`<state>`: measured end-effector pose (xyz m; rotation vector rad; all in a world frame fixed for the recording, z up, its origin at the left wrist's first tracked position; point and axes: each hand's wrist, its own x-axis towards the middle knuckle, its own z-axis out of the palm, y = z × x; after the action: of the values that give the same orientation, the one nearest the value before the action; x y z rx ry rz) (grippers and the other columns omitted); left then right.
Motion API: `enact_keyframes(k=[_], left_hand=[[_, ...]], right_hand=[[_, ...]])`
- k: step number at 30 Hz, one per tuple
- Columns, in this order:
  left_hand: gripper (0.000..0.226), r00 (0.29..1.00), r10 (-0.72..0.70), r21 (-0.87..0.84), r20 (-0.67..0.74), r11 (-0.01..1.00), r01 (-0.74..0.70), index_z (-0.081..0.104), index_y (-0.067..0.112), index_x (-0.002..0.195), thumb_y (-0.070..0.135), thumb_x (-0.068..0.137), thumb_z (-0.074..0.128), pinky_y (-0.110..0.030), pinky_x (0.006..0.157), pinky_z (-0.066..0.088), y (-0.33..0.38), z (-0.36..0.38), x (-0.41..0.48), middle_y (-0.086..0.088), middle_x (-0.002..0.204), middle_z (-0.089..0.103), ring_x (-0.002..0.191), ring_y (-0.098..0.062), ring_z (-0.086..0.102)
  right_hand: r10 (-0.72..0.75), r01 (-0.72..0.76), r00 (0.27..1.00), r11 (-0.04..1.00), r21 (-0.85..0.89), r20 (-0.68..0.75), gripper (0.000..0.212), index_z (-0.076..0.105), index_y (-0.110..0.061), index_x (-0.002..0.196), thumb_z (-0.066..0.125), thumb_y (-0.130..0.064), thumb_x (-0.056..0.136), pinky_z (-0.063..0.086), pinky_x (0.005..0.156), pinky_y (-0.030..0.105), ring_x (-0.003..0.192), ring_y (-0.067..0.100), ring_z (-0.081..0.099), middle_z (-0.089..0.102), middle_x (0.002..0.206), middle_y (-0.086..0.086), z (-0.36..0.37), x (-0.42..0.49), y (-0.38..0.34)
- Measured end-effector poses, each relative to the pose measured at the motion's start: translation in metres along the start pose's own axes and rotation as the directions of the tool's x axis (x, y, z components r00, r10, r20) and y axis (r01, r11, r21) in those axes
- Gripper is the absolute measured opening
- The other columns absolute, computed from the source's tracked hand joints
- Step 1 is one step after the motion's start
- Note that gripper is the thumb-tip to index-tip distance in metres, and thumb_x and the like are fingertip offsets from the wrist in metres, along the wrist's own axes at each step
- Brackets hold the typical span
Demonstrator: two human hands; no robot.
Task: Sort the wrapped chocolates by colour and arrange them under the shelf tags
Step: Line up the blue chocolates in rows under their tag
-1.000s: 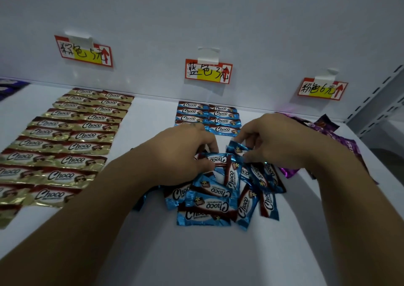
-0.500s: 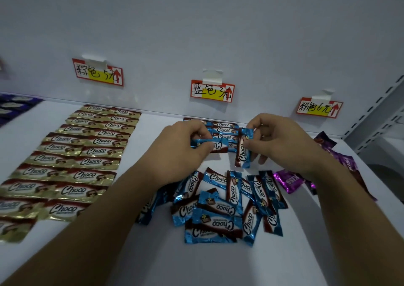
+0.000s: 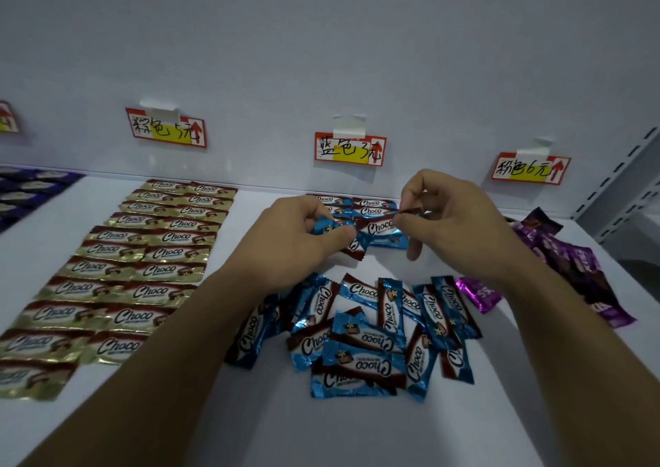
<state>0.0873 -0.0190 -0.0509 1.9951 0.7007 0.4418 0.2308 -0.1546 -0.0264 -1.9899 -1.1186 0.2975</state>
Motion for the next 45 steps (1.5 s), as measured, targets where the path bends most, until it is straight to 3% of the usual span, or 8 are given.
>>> enact_keyframes(k=[4, 8, 12, 14, 17, 22, 28, 45], left_hand=[[0.033, 0.999, -0.02, -0.148, -0.043, 0.989, 0.014, 0.054, 0.006, 0.087, 0.029, 0.079, 0.075, -0.027, 0.058, 0.058, 0.0, -0.003, -0.001, 0.004, 0.07, 0.074, 0.067, -0.006, 0.071], [0.016, 0.993, 0.02, -0.191, -0.119, 0.981, -0.043, 0.059, 0.019, 0.092, 0.028, 0.083, 0.069, -0.016, 0.057, 0.051, 0.0, -0.003, -0.001, 0.003, 0.068, 0.072, 0.065, -0.006, 0.07], [0.03, 0.983, 0.171, 0.175, -0.065, 0.972, -0.157, 0.056, 0.045, 0.121, 0.026, 0.101, 0.043, -0.008, 0.066, 0.046, -0.008, -0.003, 0.005, 0.013, 0.097, 0.06, 0.087, 0.002, 0.058], [0.039, 0.981, 0.186, 0.454, 0.051, 0.871, -0.189, 0.043, 0.052, 0.134, 0.029, 0.102, 0.038, -0.027, 0.091, 0.04, -0.009, 0.0, 0.009, 0.009, 0.115, 0.055, 0.103, -0.007, 0.045], [0.04, 0.966, 0.186, 0.648, 0.177, 0.717, -0.257, 0.041, 0.052, 0.135, 0.041, 0.097, 0.047, -0.036, 0.094, 0.024, -0.01, 0.003, 0.013, 0.01, 0.124, 0.055, 0.106, -0.012, 0.036], [0.043, 0.97, 0.229, 0.657, 0.083, 0.719, -0.226, 0.046, 0.047, 0.132, 0.043, 0.091, 0.058, -0.038, 0.105, 0.022, -0.007, -0.003, 0.011, 0.015, 0.132, 0.048, 0.123, -0.011, 0.035], [0.023, 0.959, 0.248, 0.615, 0.134, 0.738, -0.277, 0.059, 0.042, 0.112, 0.035, 0.091, 0.061, -0.033, 0.093, 0.038, -0.01, -0.009, 0.001, 0.023, 0.094, 0.045, 0.101, -0.006, 0.045], [0.023, 0.983, 0.171, 0.623, 0.066, 0.762, -0.174, 0.066, 0.033, 0.114, 0.033, 0.092, 0.059, -0.027, 0.089, 0.043, -0.026, 0.001, 0.011, 0.012, 0.116, 0.055, 0.102, -0.006, 0.044]], right_hand=[[0.05, -0.046, 0.996, 0.998, -0.045, 0.071, 0.014, 0.057, -0.017, 0.082, 0.069, -0.011, 0.084, 0.057, 0.071, 0.044, 0.063, 0.01, 0.07, 0.072, 0.074, 0.001, 0.007, 0.002, 0.004], [0.074, -0.066, 0.993, 0.994, -0.087, 0.087, 0.015, 0.058, -0.019, 0.078, 0.072, -0.013, 0.081, 0.056, 0.068, 0.039, 0.063, 0.014, 0.069, 0.07, 0.076, 0.008, 0.007, 0.004, 0.011], [0.088, -0.069, 0.991, 0.98, -0.185, 0.099, 0.014, 0.061, -0.022, 0.078, 0.075, -0.022, 0.08, 0.049, 0.061, 0.032, 0.065, 0.015, 0.062, 0.067, 0.071, -0.001, 0.009, 0.006, 0.015], [0.102, -0.074, 0.99, 0.964, -0.257, 0.096, 0.016, 0.06, -0.023, 0.078, 0.075, -0.028, 0.079, 0.045, 0.062, 0.029, 0.066, 0.007, 0.058, 0.065, 0.071, -0.007, 0.009, 0.006, 0.017], [0.107, -0.07, 0.989, 0.947, -0.315, 0.101, 0.017, 0.06, -0.025, 0.081, 0.074, -0.034, 0.079, 0.044, 0.063, 0.029, 0.07, 0.008, 0.057, 0.066, 0.076, -0.008, 0.008, 0.006, 0.018], [0.107, -0.043, 0.986, 0.9, -0.434, 0.125, 0.014, 0.063, -0.03, 0.089, 0.07, -0.04, 0.083, 0.045, 0.067, 0.029, 0.074, 0.006, 0.053, 0.061, 0.082, -0.014, 0.008, 0.006, 0.018], [0.019, 0.043, 0.994, 0.844, -0.534, 0.11, 0.017, 0.068, -0.036, 0.102, 0.066, -0.042, 0.086, 0.046, 0.076, 0.032, 0.093, 0.009, 0.053, 0.057, 0.102, -0.011, 0.003, 0.004, 0.009], [-0.022, 0.174, 0.966, 0.789, -0.589, 0.257, 0.026, 0.069, -0.035, 0.115, 0.058, -0.026, 0.093, 0.035, 0.072, 0.023, 0.091, 0.011, 0.052, 0.064, 0.11, -0.006, 0.027, 0.004, 0.007]])
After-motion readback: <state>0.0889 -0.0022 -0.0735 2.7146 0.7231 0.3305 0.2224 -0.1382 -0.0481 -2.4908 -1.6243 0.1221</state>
